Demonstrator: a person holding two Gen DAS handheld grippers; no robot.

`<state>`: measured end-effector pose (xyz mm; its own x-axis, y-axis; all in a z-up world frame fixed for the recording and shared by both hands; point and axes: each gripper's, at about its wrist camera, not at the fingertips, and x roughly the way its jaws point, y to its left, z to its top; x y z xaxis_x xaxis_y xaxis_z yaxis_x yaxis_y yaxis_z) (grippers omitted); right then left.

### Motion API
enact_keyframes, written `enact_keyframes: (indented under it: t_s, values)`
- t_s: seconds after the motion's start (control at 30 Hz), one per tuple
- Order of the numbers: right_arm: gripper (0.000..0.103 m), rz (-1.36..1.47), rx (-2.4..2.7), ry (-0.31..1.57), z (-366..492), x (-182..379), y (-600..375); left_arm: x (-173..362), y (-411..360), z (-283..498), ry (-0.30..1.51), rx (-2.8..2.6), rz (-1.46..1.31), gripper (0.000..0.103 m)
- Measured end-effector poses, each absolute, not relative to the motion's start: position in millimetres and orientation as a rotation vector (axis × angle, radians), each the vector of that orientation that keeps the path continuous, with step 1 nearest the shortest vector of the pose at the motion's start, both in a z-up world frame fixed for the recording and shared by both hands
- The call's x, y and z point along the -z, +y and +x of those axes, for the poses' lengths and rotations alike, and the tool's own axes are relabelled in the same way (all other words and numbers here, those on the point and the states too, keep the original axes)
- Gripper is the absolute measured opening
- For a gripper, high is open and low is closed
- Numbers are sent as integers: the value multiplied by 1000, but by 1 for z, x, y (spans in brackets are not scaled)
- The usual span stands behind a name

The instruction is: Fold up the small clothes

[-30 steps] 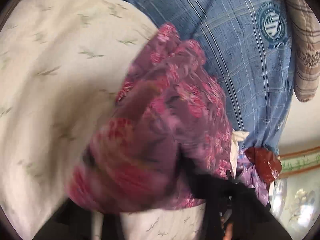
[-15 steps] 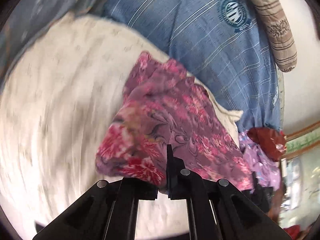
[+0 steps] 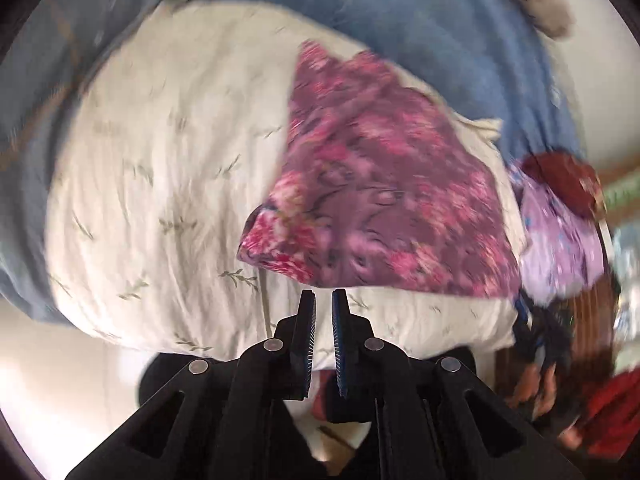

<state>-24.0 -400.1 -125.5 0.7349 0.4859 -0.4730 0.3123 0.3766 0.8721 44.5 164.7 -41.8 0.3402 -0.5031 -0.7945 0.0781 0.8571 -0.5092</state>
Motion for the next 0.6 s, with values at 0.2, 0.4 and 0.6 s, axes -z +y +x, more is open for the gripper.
enact_keyframes:
  t_s: [0.2,0.4,0.6]
  values:
    - [28,1022,-98,725,16,75,-412,-22,159,53,995,325,-230,56]
    - [42,847,-77,795,122,64,-404,-25,101,131,1057,319,-83,63]
    - [42,785,50,908,183,97,-408,-1,59,211,1165,238,23,63]
